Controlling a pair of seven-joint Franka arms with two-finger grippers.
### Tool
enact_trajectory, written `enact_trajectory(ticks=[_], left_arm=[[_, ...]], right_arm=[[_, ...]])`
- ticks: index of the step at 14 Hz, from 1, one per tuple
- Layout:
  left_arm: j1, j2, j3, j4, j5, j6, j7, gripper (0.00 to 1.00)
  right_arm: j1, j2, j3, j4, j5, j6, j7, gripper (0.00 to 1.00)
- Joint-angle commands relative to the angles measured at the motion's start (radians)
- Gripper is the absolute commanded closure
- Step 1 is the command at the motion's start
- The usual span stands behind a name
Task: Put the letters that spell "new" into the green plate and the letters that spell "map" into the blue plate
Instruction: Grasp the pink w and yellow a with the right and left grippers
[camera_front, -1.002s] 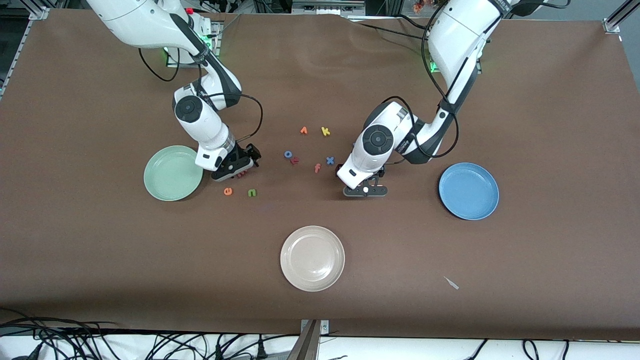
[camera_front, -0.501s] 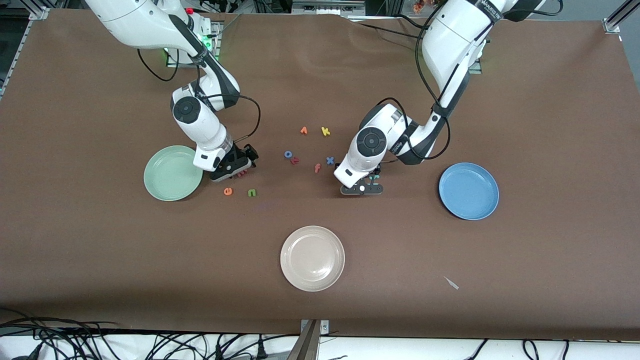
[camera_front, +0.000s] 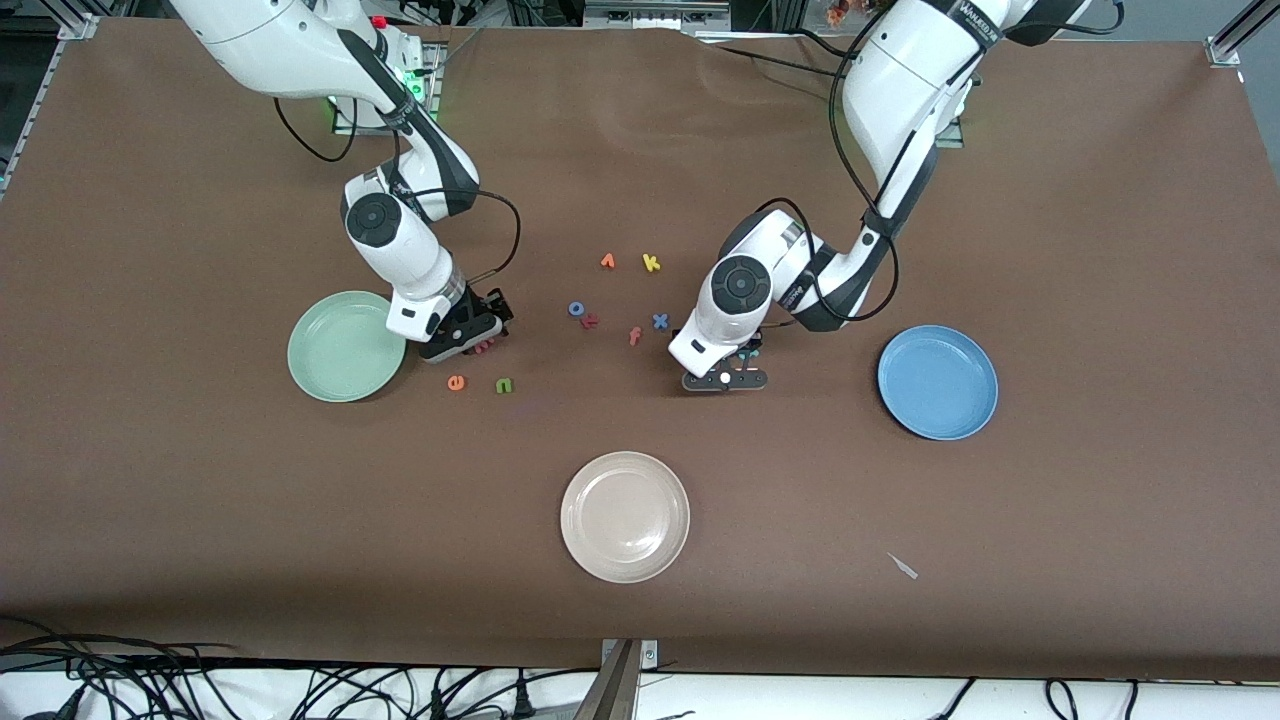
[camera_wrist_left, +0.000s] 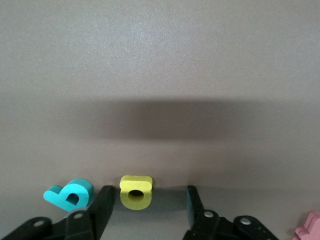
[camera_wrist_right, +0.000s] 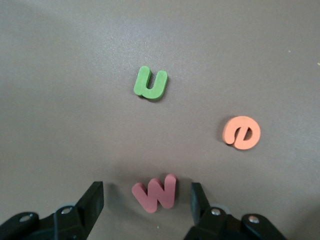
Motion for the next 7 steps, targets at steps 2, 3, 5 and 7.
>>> enact_trajectory(ticks=[2,3,5,7], left_arm=[[-0.015,0.015,0.013,0.022,0.088,0.000,-0.031,0.63],[-0.015,0.020,0.013,0.022,0.101,0.001,-0.040,0.63],[-0.014,0.026,0.013,0.022,0.114,0.000,-0.042,0.68],[-0.012,0.024,0.013,0.023,0.114,0.000,-0.042,0.74]], right_arm=[[0.001,-0.016,-0.002,-0.018,-0.013,0.004,-0.010,0.27],[-0.001,-0.016,-0.002,-0.018,-0.013,0.004,-0.009,0.28],[-0.001,-0.016,-0.002,-0.018,-0.013,0.004,-0.009,0.31],[-0.001,-0.016,-0.002,-0.018,-0.013,0.004,-0.009,0.36]])
